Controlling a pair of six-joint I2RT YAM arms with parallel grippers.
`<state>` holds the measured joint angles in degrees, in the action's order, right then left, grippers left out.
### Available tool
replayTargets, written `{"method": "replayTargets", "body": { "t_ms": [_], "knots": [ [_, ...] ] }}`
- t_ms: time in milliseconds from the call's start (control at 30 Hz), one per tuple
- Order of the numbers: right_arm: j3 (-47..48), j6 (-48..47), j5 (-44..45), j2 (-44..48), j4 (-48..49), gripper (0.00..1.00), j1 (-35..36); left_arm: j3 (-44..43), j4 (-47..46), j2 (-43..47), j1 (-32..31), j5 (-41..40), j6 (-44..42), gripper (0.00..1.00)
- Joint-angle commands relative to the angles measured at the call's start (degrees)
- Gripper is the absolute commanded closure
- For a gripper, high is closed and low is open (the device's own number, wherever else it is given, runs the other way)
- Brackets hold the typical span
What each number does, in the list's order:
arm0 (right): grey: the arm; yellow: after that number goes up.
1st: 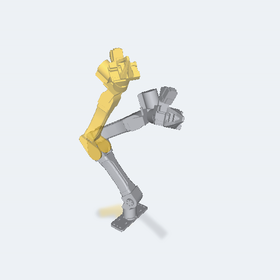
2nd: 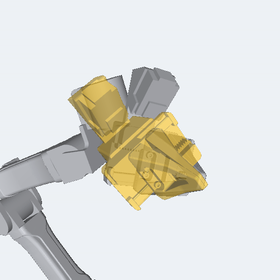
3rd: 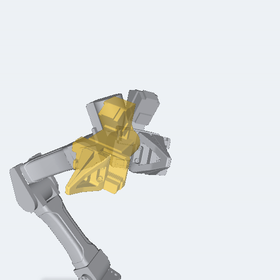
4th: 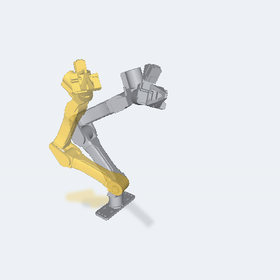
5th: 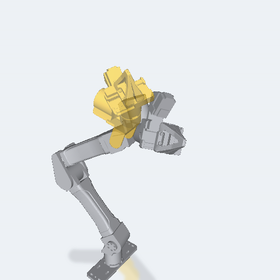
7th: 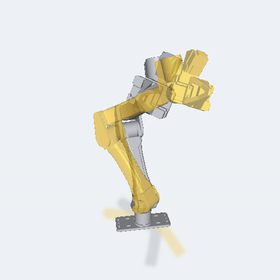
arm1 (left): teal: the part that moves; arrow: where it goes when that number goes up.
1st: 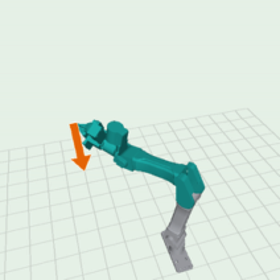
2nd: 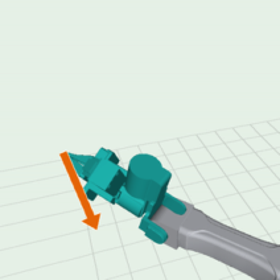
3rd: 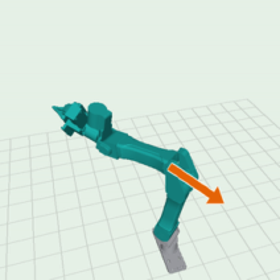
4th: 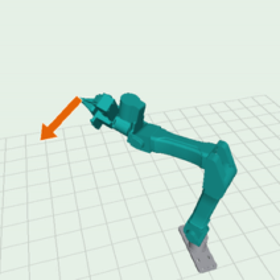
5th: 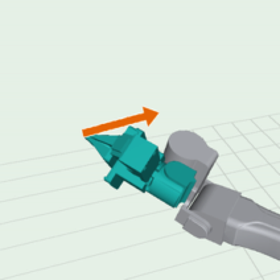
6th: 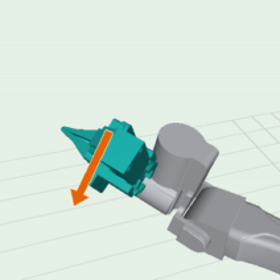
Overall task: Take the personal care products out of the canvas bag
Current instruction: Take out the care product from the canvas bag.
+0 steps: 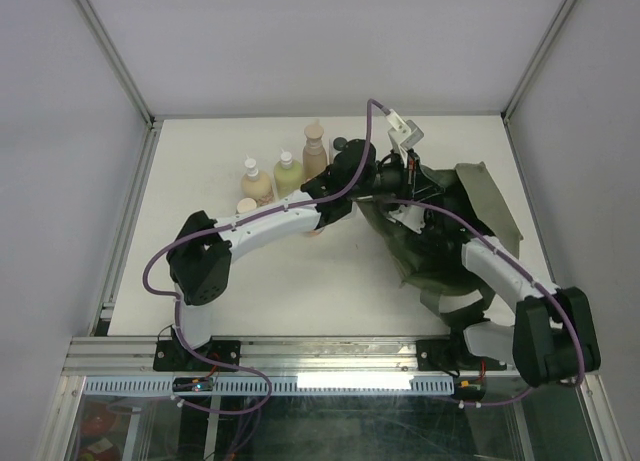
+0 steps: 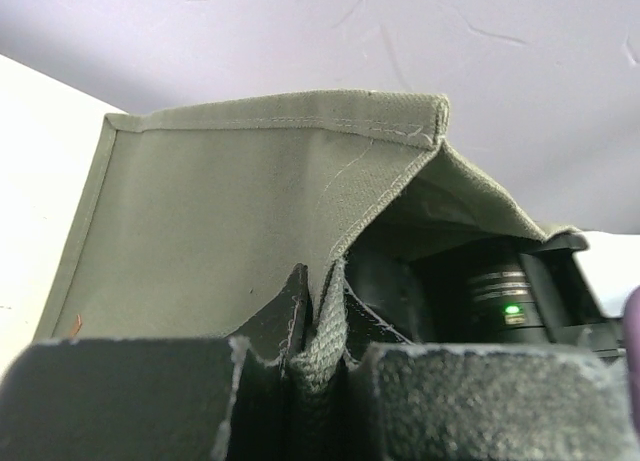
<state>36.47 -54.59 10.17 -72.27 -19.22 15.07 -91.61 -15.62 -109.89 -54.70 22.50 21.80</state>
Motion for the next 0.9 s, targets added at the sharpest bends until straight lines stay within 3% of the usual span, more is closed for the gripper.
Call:
{"method": "replayTargets", "body": {
  "t_ms": [0,367,567,867],
  "knots": [
    [2.0,0.39,-4.8,10.01,-2.97,1.0,-0.57,-3.32,-1.92,4.35,0.19,-0.03,3.02,1.0],
    [2.52,0.64,-10.19,23.04,-7.44,1.0,-0.1,-2.95,1.82,2.64,-0.49,-4.69,5.32,1.0],
    [3.13,-0.92,-18.21,30.12,-9.17,1.0,-0.06,-8.03,11.42,0.92,-0.42,-12.17,5.5,1.0],
    [3.68,8.69,-24.32,35.97,-8.1,1.0,-0.11,-13.19,16.05,-2.16,-0.06,-15.29,9.39,1.0]
  ]
}}
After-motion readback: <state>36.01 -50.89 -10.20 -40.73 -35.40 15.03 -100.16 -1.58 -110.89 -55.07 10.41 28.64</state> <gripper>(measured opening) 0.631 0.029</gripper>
